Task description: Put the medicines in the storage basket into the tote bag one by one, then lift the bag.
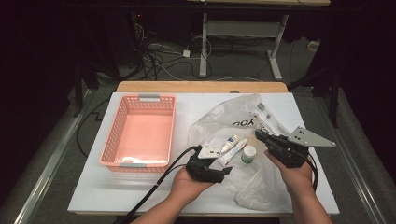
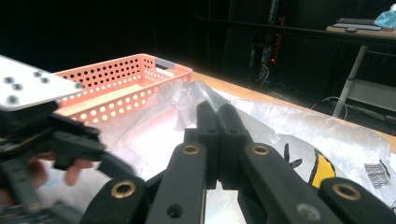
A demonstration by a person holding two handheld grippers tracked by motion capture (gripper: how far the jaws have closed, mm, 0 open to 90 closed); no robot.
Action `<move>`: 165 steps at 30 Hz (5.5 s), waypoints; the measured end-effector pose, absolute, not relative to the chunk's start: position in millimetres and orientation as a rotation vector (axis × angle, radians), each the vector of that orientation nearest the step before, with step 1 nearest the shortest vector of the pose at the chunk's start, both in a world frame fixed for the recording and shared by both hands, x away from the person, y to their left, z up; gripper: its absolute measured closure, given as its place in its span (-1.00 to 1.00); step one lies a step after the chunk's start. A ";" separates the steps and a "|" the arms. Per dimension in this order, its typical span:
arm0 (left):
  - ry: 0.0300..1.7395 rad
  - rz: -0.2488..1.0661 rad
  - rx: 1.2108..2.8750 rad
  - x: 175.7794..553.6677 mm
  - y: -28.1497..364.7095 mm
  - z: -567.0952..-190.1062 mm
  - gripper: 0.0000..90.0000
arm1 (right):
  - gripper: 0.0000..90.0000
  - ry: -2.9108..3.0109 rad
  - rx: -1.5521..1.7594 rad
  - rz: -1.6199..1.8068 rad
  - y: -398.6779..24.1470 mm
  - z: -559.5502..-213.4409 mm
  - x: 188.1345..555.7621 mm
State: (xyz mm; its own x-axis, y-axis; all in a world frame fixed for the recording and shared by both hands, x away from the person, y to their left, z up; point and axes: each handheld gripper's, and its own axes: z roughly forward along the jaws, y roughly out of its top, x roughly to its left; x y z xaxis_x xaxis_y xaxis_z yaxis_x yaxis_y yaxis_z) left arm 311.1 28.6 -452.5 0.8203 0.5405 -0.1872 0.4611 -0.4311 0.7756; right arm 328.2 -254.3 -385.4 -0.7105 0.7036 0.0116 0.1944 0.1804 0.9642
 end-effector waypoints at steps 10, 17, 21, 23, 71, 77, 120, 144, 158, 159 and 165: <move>0.790 0.111 2.120 288.5 63.6 -469.3 -0.52 | 1.00 2.007 0.844 1.545 -258.3 -382.8 328.4; 0.841 0.121 2.144 291.5 68.9 -483.6 -0.48 | 1.00 1.976 0.867 1.552 -266.0 -378.2 328.1; 0.950 0.142 2.127 312.2 63.0 -489.2 -0.61 | 1.00 1.938 0.878 1.575 -272.8 -372.9 327.8; 0.995 0.136 2.123 321.2 61.0 -491.0 -0.69 | 1.00 1.922 0.882 1.576 -275.9 -370.3 327.3; 0.757 0.247 2.042 320.8 51.8 -487.4 0.96 | 1.00 2.012 0.882 1.475 -260.6 -393.7 311.9; 0.728 0.280 1.989 312.6 51.5 -481.1 0.96 | 1.00 2.009 0.858 1.466 -255.4 -394.1 312.6; 0.538 0.652 1.605 338.6 41.3 -329.2 0.96 | 1.00 1.720 0.788 1.640 -245.3 -336.5 337.2; 0.516 0.712 1.617 395.5 2.1 -266.6 0.96 | 1.00 1.473 0.831 1.623 -284.9 -250.7 360.4; 0.600 0.647 1.654 398.0 25.2 -290.9 0.95 | 1.00 1.581 0.882 1.568 -270.9 -289.9 371.6; 0.602 0.644 1.656 396.5 26.6 -290.7 0.94 | 1.00 1.581 0.879 1.568 -269.9 -289.6 372.3; 0.633 0.610 1.670 385.3 35.0 -297.5 0.69 | 1.00 1.588 0.867 1.558 -265.9 -282.0 375.2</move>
State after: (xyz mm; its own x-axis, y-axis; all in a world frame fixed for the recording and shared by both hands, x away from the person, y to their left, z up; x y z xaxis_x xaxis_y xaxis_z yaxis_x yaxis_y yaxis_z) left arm 385.3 35.0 -297.5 0.7156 0.6962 0.0562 0.0821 -0.1637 0.9831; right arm 375.2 -265.9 -282.0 -0.5013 0.8641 -0.0452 -0.0287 0.0356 0.9990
